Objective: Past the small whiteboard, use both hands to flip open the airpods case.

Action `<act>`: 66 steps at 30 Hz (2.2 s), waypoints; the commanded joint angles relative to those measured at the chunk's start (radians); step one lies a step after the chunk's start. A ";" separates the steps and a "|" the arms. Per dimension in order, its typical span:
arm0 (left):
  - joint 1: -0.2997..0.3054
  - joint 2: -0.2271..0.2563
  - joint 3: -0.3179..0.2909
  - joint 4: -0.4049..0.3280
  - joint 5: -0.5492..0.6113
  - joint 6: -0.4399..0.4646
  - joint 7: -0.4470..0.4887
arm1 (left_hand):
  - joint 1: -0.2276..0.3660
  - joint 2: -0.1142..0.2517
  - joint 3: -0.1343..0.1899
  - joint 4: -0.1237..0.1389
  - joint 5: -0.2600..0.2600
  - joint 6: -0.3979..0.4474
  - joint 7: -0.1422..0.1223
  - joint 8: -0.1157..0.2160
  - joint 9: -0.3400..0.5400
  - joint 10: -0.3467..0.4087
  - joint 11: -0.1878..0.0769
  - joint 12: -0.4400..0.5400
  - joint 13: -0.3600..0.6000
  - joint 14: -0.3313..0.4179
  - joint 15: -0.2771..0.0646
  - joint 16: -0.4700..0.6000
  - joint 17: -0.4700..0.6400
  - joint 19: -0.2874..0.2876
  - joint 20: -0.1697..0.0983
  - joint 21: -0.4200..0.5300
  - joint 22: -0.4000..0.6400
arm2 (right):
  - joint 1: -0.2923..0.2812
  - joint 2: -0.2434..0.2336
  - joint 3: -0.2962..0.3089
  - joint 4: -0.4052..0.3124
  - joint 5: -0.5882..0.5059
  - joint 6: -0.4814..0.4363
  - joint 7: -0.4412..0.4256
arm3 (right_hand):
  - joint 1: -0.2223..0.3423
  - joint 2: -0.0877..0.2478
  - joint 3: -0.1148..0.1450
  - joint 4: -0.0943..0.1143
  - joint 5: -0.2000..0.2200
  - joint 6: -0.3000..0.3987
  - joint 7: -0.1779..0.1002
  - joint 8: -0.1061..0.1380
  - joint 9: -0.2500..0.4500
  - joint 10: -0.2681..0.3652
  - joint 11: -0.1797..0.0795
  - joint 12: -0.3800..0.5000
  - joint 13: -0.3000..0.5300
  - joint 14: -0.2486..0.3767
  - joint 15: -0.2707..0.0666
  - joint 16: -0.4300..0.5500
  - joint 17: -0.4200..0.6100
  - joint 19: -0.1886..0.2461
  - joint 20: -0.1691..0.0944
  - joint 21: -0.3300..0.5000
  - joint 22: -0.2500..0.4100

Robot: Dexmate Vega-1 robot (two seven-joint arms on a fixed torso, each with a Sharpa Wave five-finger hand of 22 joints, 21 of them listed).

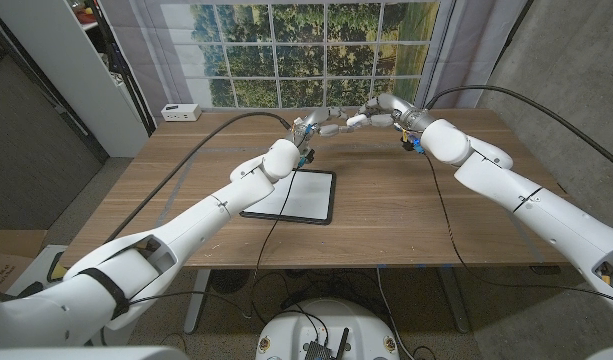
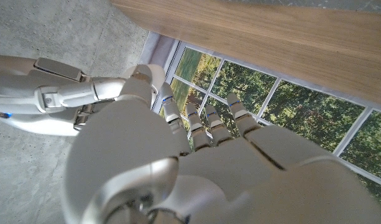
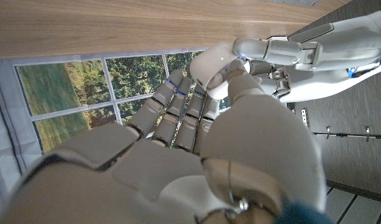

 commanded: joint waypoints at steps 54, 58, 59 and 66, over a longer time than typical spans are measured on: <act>-0.039 0.029 -0.011 0.007 -0.029 0.009 -0.105 | -0.108 -0.040 -0.104 0.042 0.064 -0.104 -0.027 -0.028 -0.025 -0.027 0.019 -0.019 0.005 -0.020 -0.004 0.000 0.006 -0.013 0.001 -0.004 -0.002 | 0.037 0.018 0.017 0.063 0.088 -0.001 0.015 | 0.007 0.003 -0.005 0.003 0.015 0.068 -0.049 0.013 0.161 0.018 0.004 -0.001 0.005 0.014 -0.173 -0.007 0.005 0.001 -0.008 0.012 0.000; -0.046 0.021 -0.005 0.023 -0.025 0.017 -0.101 | -0.054 -0.011 -0.077 0.015 0.067 -0.094 -0.036 -0.019 -0.024 -0.032 0.009 -0.020 0.007 -0.019 0.000 -0.001 0.003 -0.011 0.006 -0.003 -0.002 | 0.037 0.019 0.018 0.060 0.099 -0.005 0.019 | 0.006 0.002 -0.005 0.004 0.015 0.069 -0.049 0.013 0.162 0.019 0.003 -0.001 0.006 0.013 -0.171 -0.009 0.005 0.001 -0.007 0.012 0.000; -0.051 0.017 -0.003 0.037 -0.030 0.009 -0.105 | -0.040 -0.004 -0.070 0.009 0.066 -0.090 -0.042 -0.016 -0.024 -0.035 0.005 -0.021 0.007 -0.020 0.000 -0.002 0.002 -0.011 0.007 -0.002 -0.002 | 0.037 0.020 0.019 0.058 0.103 -0.006 0.022 | 0.006 0.002 -0.005 0.004 0.015 0.068 -0.048 0.013 0.162 0.020 0.005 -0.001 0.006 0.014 -0.172 -0.008 0.005 0.001 -0.007 0.012 0.000; -0.066 0.000 0.004 0.092 -0.045 -0.048 -0.114 | -0.016 -0.001 -0.064 -0.004 0.061 -0.064 -0.081 -0.005 -0.023 -0.029 -0.009 -0.018 0.009 -0.018 -0.007 -0.003 0.000 -0.011 0.007 -0.002 -0.001 | 0.042 0.024 0.017 0.054 0.114 -0.007 0.028 | 0.007 0.002 -0.006 0.003 0.016 0.068 -0.048 0.012 0.163 0.019 0.004 -0.002 0.006 0.015 -0.173 -0.009 0.005 0.001 -0.008 0.013 0.000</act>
